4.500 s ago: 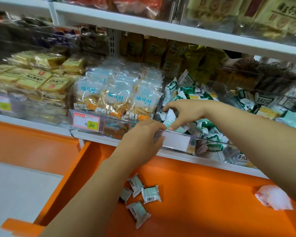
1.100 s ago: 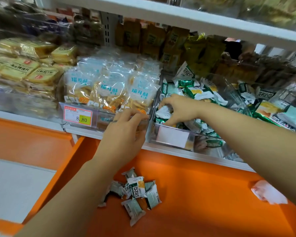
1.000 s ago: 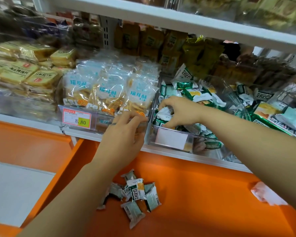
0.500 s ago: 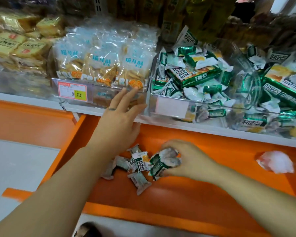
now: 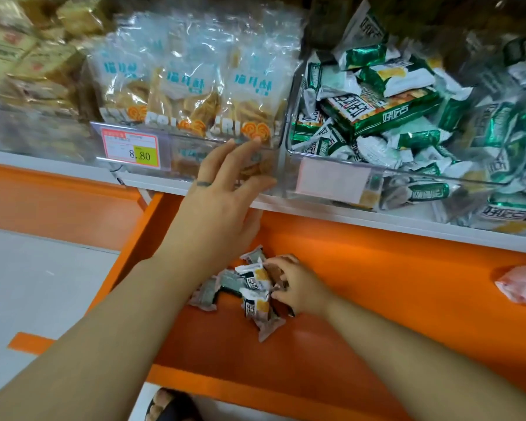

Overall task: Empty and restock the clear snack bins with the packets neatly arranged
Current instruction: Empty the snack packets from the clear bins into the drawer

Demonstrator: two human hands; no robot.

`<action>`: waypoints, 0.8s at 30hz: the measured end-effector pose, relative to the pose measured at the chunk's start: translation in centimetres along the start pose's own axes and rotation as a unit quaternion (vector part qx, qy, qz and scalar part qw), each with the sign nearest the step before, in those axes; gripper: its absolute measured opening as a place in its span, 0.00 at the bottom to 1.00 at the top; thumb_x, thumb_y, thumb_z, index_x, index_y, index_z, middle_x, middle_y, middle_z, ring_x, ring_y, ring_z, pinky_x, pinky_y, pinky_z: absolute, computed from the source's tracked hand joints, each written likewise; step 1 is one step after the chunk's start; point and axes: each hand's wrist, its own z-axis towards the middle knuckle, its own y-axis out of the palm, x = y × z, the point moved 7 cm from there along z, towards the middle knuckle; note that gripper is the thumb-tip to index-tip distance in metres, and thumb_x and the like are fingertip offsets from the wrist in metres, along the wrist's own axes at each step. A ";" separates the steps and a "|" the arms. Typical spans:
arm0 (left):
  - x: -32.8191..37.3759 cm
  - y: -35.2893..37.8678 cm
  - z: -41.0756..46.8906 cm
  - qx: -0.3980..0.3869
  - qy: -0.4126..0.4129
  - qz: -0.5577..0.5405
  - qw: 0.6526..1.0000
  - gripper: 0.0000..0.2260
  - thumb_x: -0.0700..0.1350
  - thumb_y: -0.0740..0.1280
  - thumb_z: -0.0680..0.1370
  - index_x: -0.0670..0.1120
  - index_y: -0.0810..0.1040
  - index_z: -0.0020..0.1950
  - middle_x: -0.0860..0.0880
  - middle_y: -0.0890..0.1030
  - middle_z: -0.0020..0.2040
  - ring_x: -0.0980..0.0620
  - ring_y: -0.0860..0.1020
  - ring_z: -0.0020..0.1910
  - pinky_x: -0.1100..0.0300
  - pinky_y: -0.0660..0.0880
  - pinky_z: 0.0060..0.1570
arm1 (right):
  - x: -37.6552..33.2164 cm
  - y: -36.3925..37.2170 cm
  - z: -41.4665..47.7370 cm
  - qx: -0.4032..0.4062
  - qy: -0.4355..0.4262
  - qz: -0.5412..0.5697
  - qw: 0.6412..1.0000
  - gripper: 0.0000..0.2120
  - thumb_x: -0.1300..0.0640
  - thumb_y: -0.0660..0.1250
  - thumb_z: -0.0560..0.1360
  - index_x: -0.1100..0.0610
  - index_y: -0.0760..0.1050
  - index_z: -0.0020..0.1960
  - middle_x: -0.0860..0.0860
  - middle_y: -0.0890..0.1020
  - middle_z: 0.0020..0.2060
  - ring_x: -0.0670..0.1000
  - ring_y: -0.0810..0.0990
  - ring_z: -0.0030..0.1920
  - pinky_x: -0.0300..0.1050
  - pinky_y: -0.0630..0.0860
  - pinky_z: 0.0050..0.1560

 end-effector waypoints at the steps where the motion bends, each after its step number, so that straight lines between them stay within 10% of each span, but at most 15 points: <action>1: 0.1 0.0 0.0 0.002 -0.003 -0.001 1.000 0.17 0.43 0.66 0.71 0.46 0.79 0.60 0.42 0.67 0.72 0.38 0.61 0.71 0.44 0.68 0.63 | -0.2 -0.7 -0.5 -0.003 0.007 0.003 1.000 0.28 0.57 0.70 0.73 0.52 0.66 0.71 0.51 0.70 0.67 0.52 0.74 0.62 0.45 0.71 0.62; 9: 0.5 -1.8 1.0 0.021 -0.051 -0.054 0.997 0.16 0.45 0.63 0.73 0.45 0.79 0.60 0.43 0.73 0.66 0.38 0.71 0.63 0.41 0.74 0.55 | -5.6 -12.1 -9.3 0.043 -0.041 -0.023 0.998 0.16 0.54 0.69 0.75 0.49 0.74 0.63 0.40 0.78 0.53 0.41 0.77 0.52 0.38 0.74 0.56; 18: 8.6 -4.3 6.8 0.028 0.029 -0.148 0.988 0.13 0.45 0.62 0.78 0.47 0.77 0.61 0.50 0.76 0.59 0.51 0.76 0.56 0.57 0.73 0.53 | -6.8 -28.9 -16.7 0.288 -0.077 -0.093 0.950 0.10 0.58 0.71 0.74 0.51 0.79 0.54 0.44 0.82 0.47 0.37 0.77 0.44 0.24 0.70 0.46; 24: 10.6 0.0 14.9 -0.098 -0.014 -0.125 0.987 0.21 0.48 0.66 0.78 0.53 0.68 0.71 0.49 0.68 0.69 0.49 0.66 0.68 0.52 0.66 0.65 | -1.8 -34.7 -15.6 0.305 0.028 -0.188 0.933 0.19 0.53 0.69 0.75 0.54 0.75 0.65 0.54 0.74 0.66 0.54 0.70 0.67 0.48 0.64 0.67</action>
